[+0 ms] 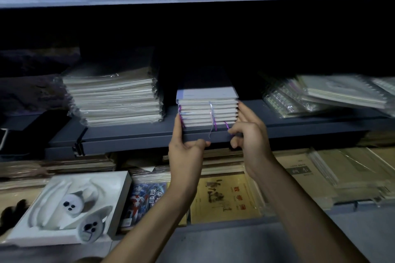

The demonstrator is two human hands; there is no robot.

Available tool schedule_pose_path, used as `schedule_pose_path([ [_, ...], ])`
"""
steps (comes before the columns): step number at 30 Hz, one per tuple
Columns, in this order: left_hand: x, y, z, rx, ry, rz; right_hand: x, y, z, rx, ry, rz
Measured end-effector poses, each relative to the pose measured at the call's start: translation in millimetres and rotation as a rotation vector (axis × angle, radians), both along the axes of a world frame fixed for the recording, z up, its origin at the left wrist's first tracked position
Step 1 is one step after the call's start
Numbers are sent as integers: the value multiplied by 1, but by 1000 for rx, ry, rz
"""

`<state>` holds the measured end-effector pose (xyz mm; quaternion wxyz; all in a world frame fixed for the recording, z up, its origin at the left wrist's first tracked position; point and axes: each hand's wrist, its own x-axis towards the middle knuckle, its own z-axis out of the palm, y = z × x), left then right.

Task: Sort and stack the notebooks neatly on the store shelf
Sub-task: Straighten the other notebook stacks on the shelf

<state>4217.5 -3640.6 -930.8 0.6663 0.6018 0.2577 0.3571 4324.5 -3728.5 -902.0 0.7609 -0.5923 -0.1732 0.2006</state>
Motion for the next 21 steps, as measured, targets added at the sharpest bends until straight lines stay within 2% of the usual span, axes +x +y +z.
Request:
schedule_pose_path([
  [14, -15, 7, 8, 14, 14, -50, -9, -6, 3, -71, -86, 15],
  [18, -18, 21, 8, 101, 60, -9, -5, -14, 12, -179, -169, 13],
  [21, -24, 35, 13, 241, 132, 55, 3, -15, 14, -195, -222, -77],
])
